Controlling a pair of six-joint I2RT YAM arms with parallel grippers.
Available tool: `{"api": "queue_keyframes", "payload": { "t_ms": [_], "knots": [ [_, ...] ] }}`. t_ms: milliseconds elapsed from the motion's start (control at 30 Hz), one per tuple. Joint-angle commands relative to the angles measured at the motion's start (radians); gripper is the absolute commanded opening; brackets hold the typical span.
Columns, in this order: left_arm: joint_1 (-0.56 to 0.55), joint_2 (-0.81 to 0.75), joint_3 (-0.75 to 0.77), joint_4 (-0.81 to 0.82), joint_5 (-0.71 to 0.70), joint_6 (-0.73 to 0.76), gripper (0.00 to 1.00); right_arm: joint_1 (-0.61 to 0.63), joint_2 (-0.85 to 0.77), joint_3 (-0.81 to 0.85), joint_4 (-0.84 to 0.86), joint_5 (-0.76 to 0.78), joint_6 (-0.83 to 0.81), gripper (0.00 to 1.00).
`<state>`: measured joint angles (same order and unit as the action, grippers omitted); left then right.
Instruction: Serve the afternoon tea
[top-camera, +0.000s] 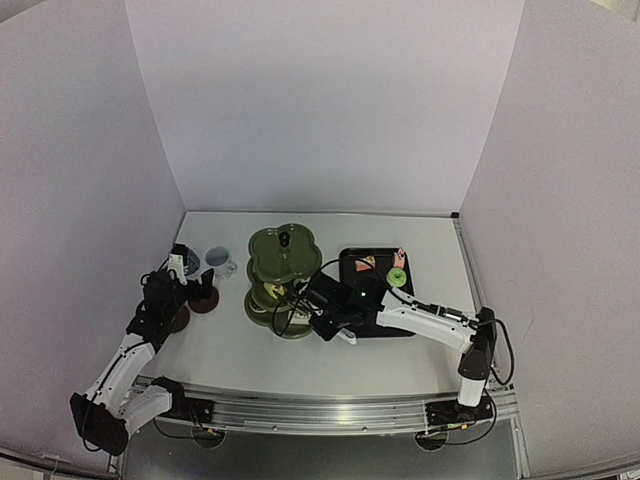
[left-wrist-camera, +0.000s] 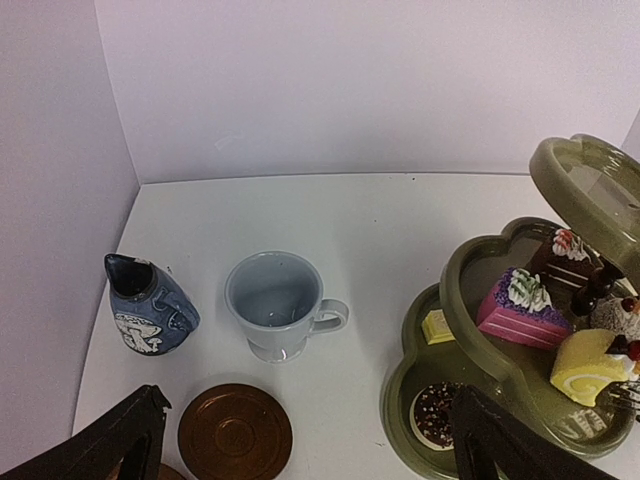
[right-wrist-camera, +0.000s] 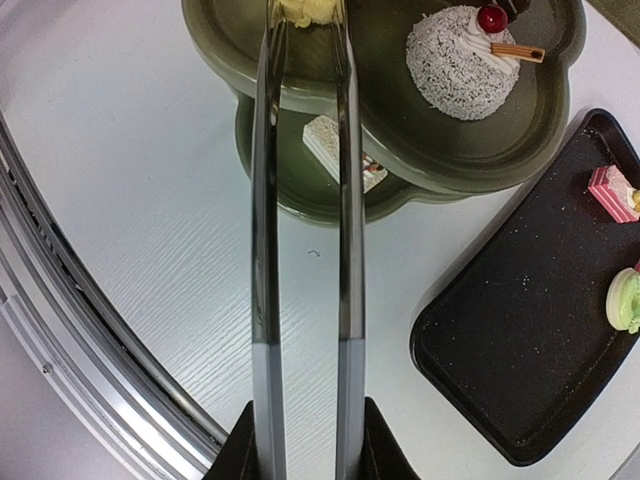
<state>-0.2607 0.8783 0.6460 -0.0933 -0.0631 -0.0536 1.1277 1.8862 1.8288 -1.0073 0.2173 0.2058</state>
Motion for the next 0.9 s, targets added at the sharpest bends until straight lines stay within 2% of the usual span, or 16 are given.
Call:
{"api": "queue_keyframes", "payload": {
  "t_ms": [0,200,500,867],
  "knots": [
    [0.005,-0.006,0.002,0.037,-0.001,0.002,1.0,-0.007,0.004,0.062,-0.006,0.013,0.025,0.26],
    [0.005,-0.006,0.0,0.041,0.002,0.001,1.0,-0.008,-0.003,0.064,-0.016,0.018,0.033,0.34],
    [0.004,-0.005,-0.004,0.042,0.003,0.003,1.0,-0.008,-0.014,0.076,-0.034,0.007,0.033,0.37],
    [0.004,-0.003,-0.005,0.041,0.005,0.007,0.99,-0.008,-0.05,0.059,-0.061,-0.019,0.043,0.35]
  ]
}}
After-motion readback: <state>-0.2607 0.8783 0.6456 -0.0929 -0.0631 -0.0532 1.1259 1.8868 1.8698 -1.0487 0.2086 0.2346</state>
